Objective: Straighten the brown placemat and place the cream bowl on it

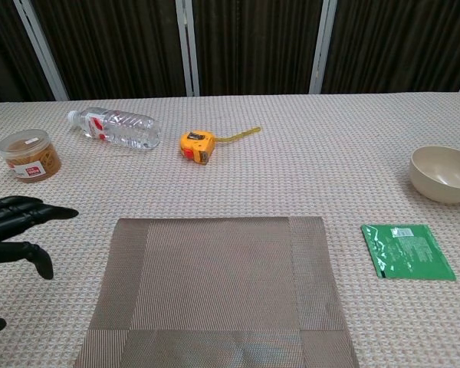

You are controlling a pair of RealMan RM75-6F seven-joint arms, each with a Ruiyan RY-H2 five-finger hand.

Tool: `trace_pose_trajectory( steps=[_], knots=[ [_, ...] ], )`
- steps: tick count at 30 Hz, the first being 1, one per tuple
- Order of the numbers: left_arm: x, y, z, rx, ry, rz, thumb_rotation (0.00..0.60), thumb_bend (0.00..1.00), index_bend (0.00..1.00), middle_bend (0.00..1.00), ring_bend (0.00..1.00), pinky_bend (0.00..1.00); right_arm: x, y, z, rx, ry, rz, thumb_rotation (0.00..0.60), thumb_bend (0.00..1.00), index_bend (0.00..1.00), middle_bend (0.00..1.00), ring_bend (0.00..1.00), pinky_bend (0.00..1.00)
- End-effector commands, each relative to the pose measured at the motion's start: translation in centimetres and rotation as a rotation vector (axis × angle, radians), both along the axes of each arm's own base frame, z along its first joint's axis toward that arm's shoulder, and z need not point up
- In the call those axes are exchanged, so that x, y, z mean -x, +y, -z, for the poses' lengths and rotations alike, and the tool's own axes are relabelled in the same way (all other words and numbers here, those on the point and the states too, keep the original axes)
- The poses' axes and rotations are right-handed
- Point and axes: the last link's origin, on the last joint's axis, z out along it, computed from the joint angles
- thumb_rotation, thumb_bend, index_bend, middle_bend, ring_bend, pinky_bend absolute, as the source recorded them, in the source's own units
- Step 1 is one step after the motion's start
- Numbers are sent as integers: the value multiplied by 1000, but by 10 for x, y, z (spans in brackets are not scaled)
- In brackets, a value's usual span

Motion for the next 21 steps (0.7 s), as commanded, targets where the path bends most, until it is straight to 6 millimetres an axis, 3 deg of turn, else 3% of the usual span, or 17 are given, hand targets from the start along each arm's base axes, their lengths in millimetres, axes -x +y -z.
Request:
trace_pose_trajectory(
  steps=[1,13,21],
  knots=[
    [-4,3,12,19,12,19,600,328,357,0,0,0,0,0,1,0,2,-3,600,184,0,0,0,0],
    [-8,-9,50,113,-24,41,600,335,334,0,0,0,2,-3,3,-5,8,-5,600,184,0,0,0,0],
    [-4,-15,65,120,-40,37,600,339,364,0,0,0,2,-3,2,-4,-1,-6,600,184,0,0,0,0]
  ],
)
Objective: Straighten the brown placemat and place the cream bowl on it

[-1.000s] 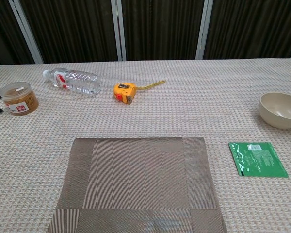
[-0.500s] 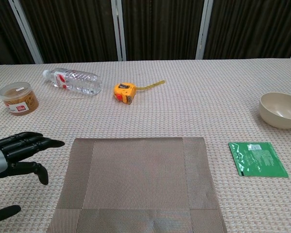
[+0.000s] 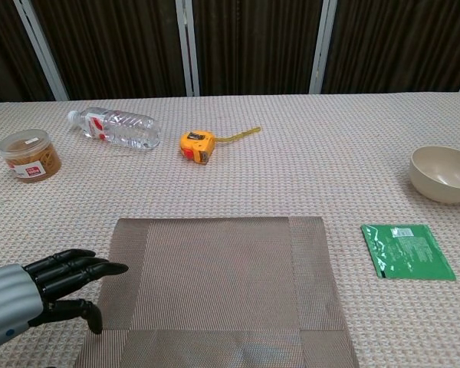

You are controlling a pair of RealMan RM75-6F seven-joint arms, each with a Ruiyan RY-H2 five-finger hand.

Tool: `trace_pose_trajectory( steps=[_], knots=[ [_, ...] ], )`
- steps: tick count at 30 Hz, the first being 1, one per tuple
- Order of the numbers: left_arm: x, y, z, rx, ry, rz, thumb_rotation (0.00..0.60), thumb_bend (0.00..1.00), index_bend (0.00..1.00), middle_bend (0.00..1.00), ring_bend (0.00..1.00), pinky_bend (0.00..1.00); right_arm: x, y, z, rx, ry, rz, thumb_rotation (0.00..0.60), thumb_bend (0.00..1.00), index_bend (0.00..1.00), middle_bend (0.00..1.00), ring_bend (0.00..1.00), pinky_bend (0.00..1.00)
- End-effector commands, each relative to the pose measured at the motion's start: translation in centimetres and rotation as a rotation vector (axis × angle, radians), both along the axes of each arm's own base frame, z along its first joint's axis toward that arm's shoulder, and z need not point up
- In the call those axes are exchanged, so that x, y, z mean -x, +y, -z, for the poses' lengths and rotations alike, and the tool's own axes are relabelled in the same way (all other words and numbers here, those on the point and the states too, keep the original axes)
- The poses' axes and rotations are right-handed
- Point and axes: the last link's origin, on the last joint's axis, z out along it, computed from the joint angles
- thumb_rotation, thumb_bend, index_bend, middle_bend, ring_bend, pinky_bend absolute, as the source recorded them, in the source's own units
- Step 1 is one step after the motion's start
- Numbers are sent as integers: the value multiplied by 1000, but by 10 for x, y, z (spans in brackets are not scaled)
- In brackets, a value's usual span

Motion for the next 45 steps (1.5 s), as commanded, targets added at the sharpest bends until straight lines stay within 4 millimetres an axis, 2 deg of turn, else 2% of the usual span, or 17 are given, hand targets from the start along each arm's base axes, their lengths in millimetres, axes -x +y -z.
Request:
trace_pose_trajectory(
  steps=[1,16,45],
  knots=[
    [-1,-3,6,3,-12,1,600,340,371,0,0,0,0,0,0,0,0,-1,600,184,0,0,0,0],
    [-3,1,19,-13,-40,2,600,378,459,0,0,0,1,0,-2,2,-9,-1,600,184,0,0,0,0],
    [-5,-2,20,3,-45,5,600,538,559,0,0,0,1,0,-1,1,-8,0,600,184,0,0,0,0]
  ],
)
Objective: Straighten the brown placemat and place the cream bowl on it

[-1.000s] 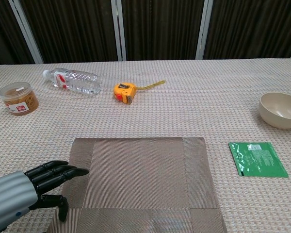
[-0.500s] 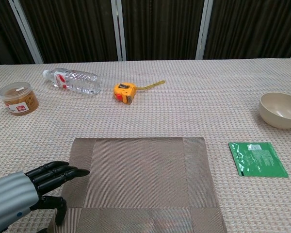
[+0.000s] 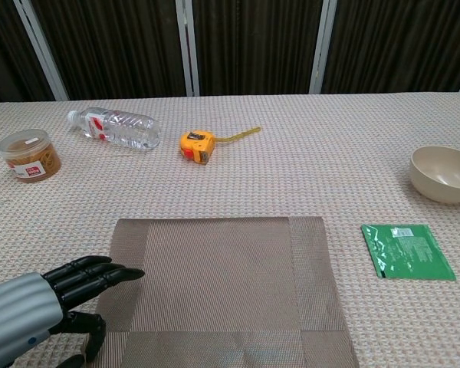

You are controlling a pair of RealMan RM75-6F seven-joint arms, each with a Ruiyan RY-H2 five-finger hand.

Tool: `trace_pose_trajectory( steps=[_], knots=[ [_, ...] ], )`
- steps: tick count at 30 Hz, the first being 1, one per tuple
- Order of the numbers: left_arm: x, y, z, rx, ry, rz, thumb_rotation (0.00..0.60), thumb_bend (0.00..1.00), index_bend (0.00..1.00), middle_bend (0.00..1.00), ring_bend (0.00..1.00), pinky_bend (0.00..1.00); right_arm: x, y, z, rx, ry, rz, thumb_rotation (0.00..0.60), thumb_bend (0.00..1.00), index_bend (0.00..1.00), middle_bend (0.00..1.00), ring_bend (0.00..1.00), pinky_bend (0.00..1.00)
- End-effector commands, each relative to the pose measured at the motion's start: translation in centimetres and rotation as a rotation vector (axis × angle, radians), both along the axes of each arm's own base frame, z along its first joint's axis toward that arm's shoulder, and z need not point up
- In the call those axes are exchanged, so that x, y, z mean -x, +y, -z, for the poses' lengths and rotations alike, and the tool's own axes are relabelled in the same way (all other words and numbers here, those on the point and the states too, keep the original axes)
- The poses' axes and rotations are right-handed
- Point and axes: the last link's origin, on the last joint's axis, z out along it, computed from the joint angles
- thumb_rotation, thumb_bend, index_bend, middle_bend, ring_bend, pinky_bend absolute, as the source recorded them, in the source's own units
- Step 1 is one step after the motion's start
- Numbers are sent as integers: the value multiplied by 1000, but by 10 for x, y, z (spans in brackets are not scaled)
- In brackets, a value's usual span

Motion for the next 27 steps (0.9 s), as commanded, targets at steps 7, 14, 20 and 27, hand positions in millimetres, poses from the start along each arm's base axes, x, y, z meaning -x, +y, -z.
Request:
trace_pose_trajectory(
  steps=[7,14,20,27],
  knots=[
    [0,1,2,-2,-1,-6,600,547,582,0,0,0,0,0,0,0,-3,-2,600,184,0,0,0,0],
    [-8,8,-1,-1,-60,-45,600,553,607,0,0,0,0,0,0,1,-4,-6,600,183,0,0,0,0],
    [-36,37,-13,55,-235,-160,600,584,616,0,0,0,-2,1,0,-3,-10,-12,600,183,0,0,0,0],
    [-87,113,-46,41,-373,-264,600,589,616,0,0,0,-3,0,-1,2,-11,-13,600,184,0,0,0,0]
  ],
)
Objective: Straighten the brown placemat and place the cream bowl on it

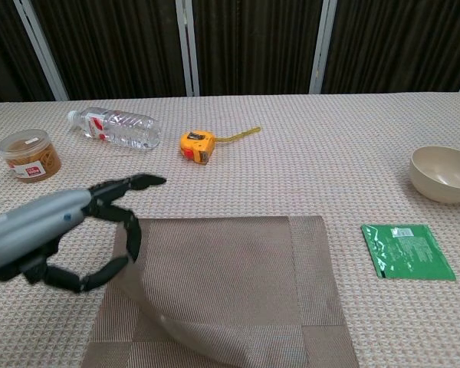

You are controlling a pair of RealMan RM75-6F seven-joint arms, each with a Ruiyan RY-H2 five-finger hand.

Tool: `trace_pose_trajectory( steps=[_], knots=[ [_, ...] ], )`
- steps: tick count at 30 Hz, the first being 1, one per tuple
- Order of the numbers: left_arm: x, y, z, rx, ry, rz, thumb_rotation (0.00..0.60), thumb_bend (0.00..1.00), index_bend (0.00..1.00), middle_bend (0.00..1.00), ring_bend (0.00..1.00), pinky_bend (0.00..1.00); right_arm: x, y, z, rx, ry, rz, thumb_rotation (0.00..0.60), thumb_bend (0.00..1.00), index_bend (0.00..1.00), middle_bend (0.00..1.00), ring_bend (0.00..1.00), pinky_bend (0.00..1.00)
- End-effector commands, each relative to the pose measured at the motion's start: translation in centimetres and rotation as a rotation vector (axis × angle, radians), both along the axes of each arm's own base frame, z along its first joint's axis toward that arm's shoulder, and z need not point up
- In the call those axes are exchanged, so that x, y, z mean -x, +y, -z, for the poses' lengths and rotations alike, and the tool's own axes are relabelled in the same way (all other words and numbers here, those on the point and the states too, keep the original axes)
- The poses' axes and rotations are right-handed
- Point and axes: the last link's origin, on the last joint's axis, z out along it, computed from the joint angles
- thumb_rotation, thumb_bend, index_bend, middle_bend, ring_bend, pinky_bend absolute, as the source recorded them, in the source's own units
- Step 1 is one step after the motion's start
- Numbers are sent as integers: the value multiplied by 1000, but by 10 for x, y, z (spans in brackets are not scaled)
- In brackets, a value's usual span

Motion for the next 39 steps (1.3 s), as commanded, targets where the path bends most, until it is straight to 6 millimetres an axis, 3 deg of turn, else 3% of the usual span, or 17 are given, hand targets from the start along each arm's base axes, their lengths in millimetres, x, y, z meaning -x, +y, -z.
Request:
trace_pose_trajectory(
  steps=[1,5,9,13,18,20,23,24,26,32,36,39],
  knots=[
    [-33,63,-26,-18,-57,-79,600,590,616,0,0,0,1,-1,0,-2,-5,6,600,184,0,0,0,0],
    [-47,107,-40,-53,-70,-159,600,603,613,0,0,0,4,-4,0,-4,-14,26,600,184,0,0,0,0],
    [-45,146,-53,-100,-59,-259,600,609,609,0,0,0,9,-7,-2,2,-11,44,600,184,0,0,0,0],
    [-26,174,-66,-139,-74,-384,600,613,608,0,0,0,13,-8,0,-7,-8,61,600,184,0,0,0,0],
    [4,187,-79,-182,-21,-450,600,616,558,0,0,0,14,-8,3,-19,-3,62,600,184,0,0,0,0],
    [15,188,-83,-189,8,-463,600,615,445,0,0,0,13,-8,4,-21,-4,61,600,184,0,0,0,0],
    [34,186,-90,-204,63,-486,600,550,61,0,0,0,13,-8,6,-26,-5,62,600,184,0,0,0,0],
    [41,185,-94,-206,93,-494,600,500,1,0,0,0,12,-8,7,-28,-5,62,600,184,0,0,0,0],
    [52,183,-104,-227,122,-515,600,438,0,0,0,0,12,-7,8,-31,-2,58,600,183,0,0,0,0],
    [63,164,-142,-360,127,-469,600,414,0,0,0,0,4,-4,14,-59,12,22,600,184,0,0,0,0],
    [65,133,-173,-446,195,-431,600,413,0,0,0,0,-9,-3,23,-134,64,-52,600,184,0,0,0,0],
    [67,110,-184,-471,237,-442,600,413,0,0,0,0,-19,-1,27,-175,130,-118,600,183,0,0,0,0]
  ],
)
